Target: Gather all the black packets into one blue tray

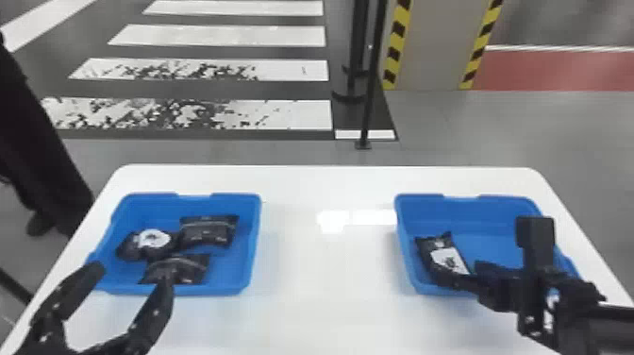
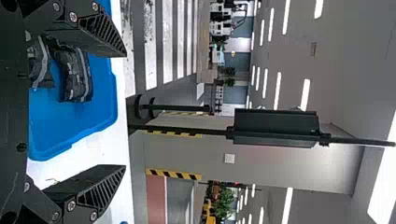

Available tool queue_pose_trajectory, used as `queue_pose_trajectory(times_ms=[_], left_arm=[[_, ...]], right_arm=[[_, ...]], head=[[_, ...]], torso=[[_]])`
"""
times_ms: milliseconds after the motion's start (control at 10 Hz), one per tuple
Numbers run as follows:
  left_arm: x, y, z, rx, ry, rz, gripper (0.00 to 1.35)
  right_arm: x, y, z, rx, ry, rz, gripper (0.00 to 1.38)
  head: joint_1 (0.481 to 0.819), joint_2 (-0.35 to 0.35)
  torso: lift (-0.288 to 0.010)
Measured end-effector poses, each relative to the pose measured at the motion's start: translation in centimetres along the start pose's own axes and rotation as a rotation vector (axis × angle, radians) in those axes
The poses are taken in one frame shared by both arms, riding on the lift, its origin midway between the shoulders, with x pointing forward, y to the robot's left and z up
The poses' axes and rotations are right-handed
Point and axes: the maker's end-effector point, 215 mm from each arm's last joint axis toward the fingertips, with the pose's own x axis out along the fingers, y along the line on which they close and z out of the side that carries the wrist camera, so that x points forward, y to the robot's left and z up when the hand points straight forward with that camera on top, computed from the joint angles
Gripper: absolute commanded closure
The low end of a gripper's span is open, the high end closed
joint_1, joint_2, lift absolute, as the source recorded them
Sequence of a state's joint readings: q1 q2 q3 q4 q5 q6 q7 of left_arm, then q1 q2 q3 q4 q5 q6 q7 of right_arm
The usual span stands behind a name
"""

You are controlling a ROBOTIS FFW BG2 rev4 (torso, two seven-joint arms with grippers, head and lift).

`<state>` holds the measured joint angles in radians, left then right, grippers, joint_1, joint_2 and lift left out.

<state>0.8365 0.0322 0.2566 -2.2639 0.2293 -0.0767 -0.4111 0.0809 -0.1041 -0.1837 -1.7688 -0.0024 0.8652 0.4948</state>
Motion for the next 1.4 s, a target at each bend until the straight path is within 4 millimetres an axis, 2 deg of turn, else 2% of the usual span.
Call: queue_pose_trajectory(times_ms=[100,200,300,400,500,600,800,1000,1400], left_arm=[[0.1,-0.1,0.0,-0.002,-0.001,-0.001,0.19],[0.2,-0.2,-0.1,-0.004,-0.001,-0.004,0.19],[0.3,-0.2,-0.2,-0.009,-0.001,-0.006,0.2],[0.4,-0.3,-0.3,-0.014,0.0,-0.007,0.2],[0.4,-0.3,-0.5,-0.018,0.001,-0.008,0.2],[0.5,-0.4,-0.5,-0.023,-0.001,-0.009,0.2],[0.9,-0.5,0.0,-0.025,-0.018,-0.012,0.2],[0.9,-0.4,0.1,-0.03,-0.026,-0.01,0.2],[1.0,-0.5,0.0,-0.038,-0.028,-0.012,0.21]], right_arm=[[0.4,0.3,-0.4,0.0,0.022,0.009,0.22],[0.9,0.6,-0.8,-0.004,0.042,0.022,0.35],[1.4,1.1,-0.9,-0.011,0.058,0.035,0.69],[1.7,1.1,-0.9,-0.012,0.064,0.039,0.95],[1.7,1.1,-0.7,-0.014,0.064,0.038,1.12],[1.8,1.0,-0.6,-0.015,0.063,0.037,1.15],[1.7,1.3,-0.8,-0.002,0.075,0.044,0.59],[1.5,1.2,0.0,-0.013,0.057,0.042,0.54],[-0.5,0.9,5.1,-0.084,-0.061,0.011,0.53]], head=[[0.695,-0.001],[0.695,0.001],[0.695,0.008],[0.695,0.012],[0.695,0.011],[0.695,0.009],[0.695,0.01],[0.695,0.009],[0.695,-0.006]], torso=[[-0.11],[-0.11],[-0.11],[-0.11],[-0.11],[-0.11],[-0.11],[-0.11],[-0.11]])
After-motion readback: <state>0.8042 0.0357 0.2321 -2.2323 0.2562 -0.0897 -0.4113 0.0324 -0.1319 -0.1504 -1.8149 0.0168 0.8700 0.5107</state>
